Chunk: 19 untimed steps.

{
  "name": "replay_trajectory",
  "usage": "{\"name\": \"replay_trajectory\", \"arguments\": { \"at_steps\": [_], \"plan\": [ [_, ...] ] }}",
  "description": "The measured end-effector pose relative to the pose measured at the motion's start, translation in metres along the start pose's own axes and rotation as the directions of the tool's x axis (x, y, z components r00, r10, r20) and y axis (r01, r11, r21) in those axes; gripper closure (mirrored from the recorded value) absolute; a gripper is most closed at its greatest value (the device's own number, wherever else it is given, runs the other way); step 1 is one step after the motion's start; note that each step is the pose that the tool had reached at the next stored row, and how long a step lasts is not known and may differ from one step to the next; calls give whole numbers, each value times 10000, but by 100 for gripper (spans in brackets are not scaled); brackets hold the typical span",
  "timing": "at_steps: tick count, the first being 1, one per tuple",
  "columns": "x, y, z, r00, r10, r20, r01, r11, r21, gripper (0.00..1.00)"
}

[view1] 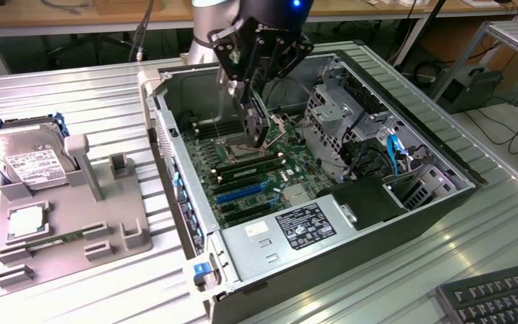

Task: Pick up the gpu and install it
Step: 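Pick up the gpu and move the gpu toward the slot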

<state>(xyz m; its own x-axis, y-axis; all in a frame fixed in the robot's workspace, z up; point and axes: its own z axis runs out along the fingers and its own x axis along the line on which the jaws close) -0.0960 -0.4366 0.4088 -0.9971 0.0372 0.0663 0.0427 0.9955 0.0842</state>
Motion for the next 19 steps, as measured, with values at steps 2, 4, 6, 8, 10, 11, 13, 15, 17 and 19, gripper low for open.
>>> {"name": "replay_trajectory", "arguments": {
  "at_steps": [2,4,6,8,10,11,13,15,17,19],
  "plan": [
    [-101,-11,31,10000,1,0,-1,10000,1,74],
    [-197,-24,61,10000,-1,0,1,10000,2,74],
    [-292,-42,90,10000,1,-1,-1,10000,2,74],
    [-433,-95,130,10000,0,-1,0,10000,4,74],
    [-523,-157,156,10000,1,0,-1,10000,1,74],
    [-547,-182,162,10000,0,-1,0,10000,2,74],
    [-571,-233,172,10000,-19,39,19,10000,0,74],
    [-572,-237,176,9998,-115,161,115,9999,3,74],
    [-572,-238,179,9996,-163,231,163,9999,6,74],
    [-572,-238,180,9996,-163,231,163,9999,5,74]
  ]
}}
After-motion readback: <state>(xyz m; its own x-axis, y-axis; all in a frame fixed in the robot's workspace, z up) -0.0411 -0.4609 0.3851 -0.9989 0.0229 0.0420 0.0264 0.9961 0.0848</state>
